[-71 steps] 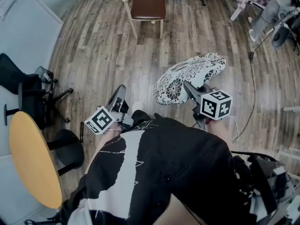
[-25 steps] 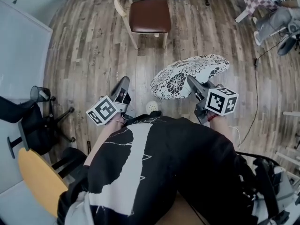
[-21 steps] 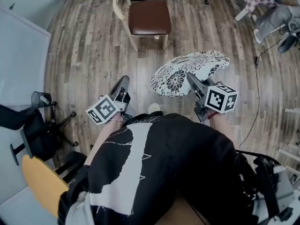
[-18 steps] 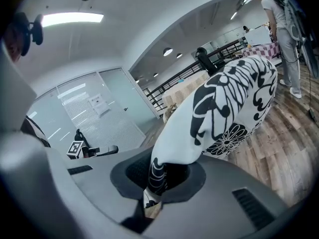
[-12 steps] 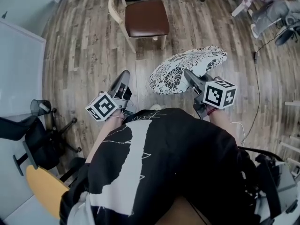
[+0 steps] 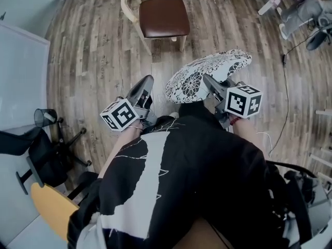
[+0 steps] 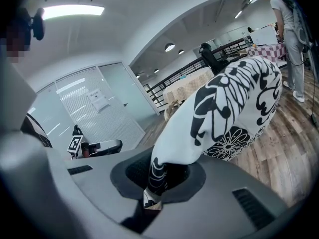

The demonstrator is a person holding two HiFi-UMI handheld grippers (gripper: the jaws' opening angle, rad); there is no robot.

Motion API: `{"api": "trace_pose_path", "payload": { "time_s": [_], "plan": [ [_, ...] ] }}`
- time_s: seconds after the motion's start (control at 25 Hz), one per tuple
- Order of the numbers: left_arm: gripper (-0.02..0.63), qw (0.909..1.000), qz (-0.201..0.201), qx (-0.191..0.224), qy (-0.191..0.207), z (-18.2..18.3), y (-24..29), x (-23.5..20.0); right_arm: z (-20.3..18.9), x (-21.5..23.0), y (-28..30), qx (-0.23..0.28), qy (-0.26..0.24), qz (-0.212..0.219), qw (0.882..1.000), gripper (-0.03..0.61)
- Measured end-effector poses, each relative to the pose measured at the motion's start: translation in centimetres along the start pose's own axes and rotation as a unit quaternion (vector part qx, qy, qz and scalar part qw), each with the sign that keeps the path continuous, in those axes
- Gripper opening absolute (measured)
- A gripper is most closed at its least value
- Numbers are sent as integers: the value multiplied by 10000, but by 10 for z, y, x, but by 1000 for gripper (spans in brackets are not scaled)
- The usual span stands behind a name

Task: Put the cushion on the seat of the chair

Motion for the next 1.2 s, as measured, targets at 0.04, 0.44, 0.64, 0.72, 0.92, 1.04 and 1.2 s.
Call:
{"api": "trace_pose_path", "payload": {
  "time_s": [0.04,0.44,0.64,0.72,0.92,1.04,1.2],
  "plan": [
    [15,10000,-3,-39,-16,-3,1,-1,-2,1,1,-25,11,6,10000,28],
    [15,9995,140,-149,-223,11,25,-13,20,19,29,-243,102,49,9996,29],
    [14,9997,144,-70,-171,8,28,-18,18,25,34,-198,39,117,9997,28],
    [14,9997,155,-47,-169,12,33,-18,23,28,40,-204,37,165,9996,28],
    [14,9995,234,12,-194,46,72,-24,62,52,70,-271,0,294,9992,28],
    [15,9995,243,-4,-191,61,94,-25,82,65,84,-292,-9,325,9990,28],
    [15,9997,215,7,-131,62,101,-27,88,68,90,-220,-106,399,9989,28]
  ]
}}
Point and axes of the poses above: the fingertips, and each gripper's own axes: y forward along the fingers, x to its right, z out of its top, the point moved 5 cm from there along -y, backward along the fingers, and after that the axes turned 8 degrees about -y, right-handed, at the moved point
